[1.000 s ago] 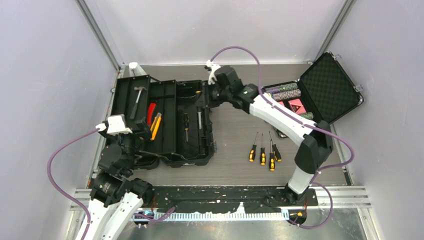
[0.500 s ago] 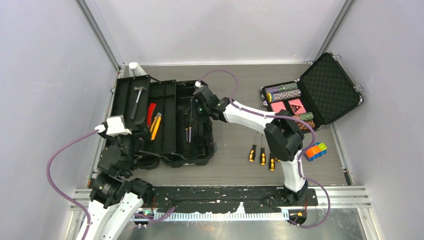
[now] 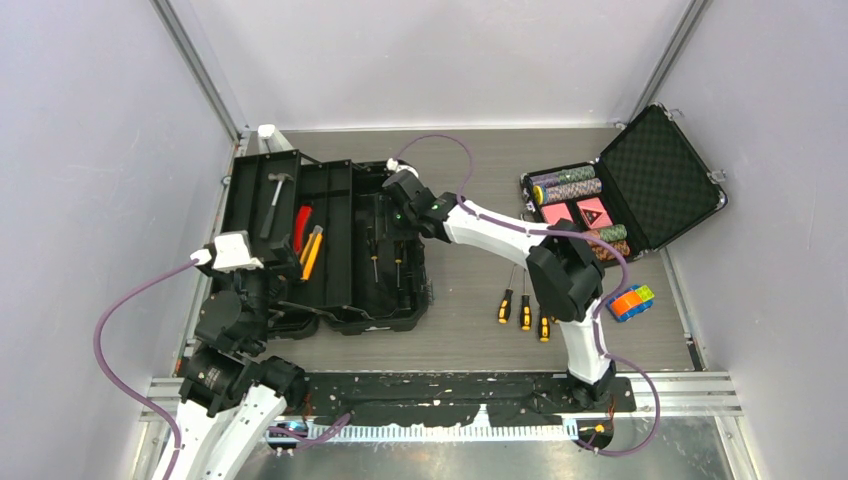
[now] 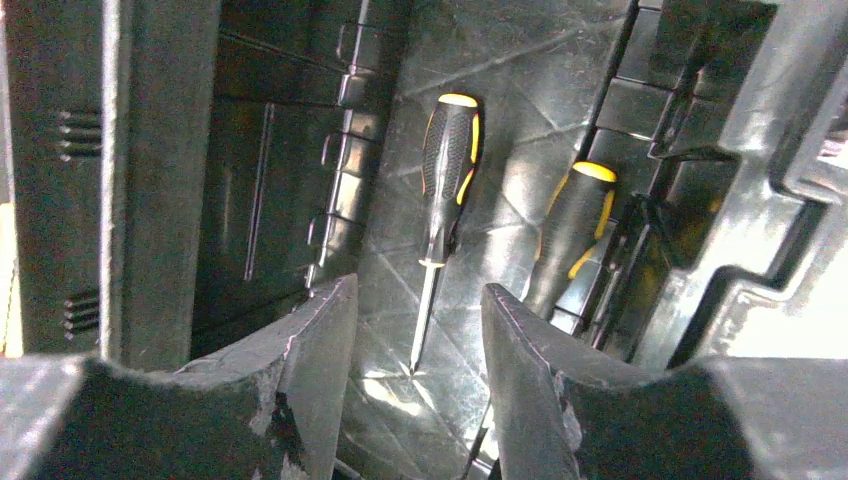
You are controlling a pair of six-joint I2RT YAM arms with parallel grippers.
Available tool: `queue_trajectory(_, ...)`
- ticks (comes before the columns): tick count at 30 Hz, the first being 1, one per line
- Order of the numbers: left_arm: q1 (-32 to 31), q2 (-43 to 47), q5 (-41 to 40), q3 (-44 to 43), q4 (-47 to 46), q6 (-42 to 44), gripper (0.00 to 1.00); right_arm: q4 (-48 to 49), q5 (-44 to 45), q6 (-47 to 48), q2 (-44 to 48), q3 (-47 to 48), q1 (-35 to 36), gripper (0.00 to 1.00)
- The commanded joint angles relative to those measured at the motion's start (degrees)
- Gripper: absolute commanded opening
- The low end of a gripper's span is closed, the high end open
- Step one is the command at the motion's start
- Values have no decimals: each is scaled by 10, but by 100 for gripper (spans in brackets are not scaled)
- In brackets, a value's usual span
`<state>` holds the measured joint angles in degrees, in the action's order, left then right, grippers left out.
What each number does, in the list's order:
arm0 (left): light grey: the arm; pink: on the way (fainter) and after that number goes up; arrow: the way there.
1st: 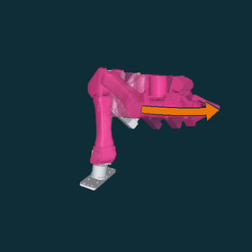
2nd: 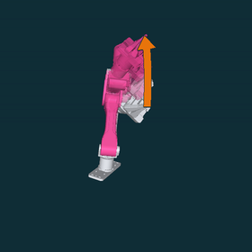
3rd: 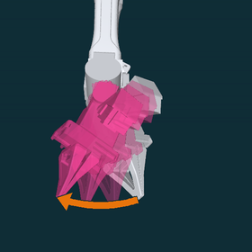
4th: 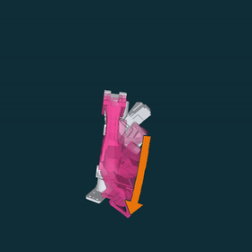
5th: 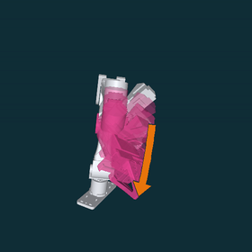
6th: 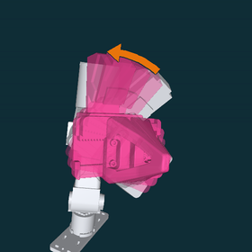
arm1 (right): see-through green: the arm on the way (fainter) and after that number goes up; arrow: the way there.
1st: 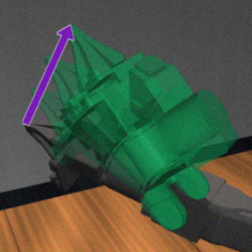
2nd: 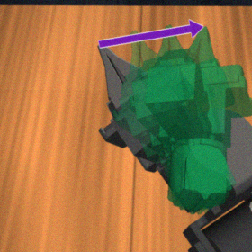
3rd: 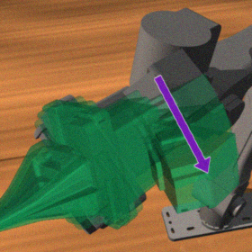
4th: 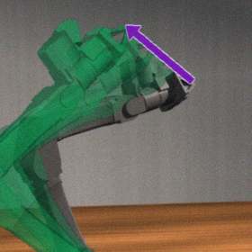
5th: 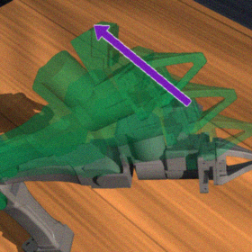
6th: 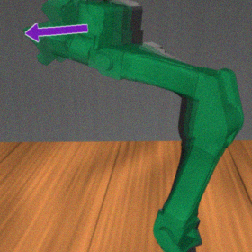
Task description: Pack the tool kit
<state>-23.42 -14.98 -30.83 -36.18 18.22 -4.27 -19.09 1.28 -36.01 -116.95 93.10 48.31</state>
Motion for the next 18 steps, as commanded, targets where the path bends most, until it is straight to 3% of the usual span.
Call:
queue_trajectory(1, 4, 1, -4, 2, -35, 3, 100, 4, 11, 40, 90, -7, 2, 55)
queue_trajectory(9, 4, 3, -2, 2, -35, 3, 100, -46, 87, 166, 261, -117, 0, 62)
queue_trajectory(18, 4, 4, 4, 1, -33, 1, 100, -149, 153, 572, 442, -269, -2, 68)
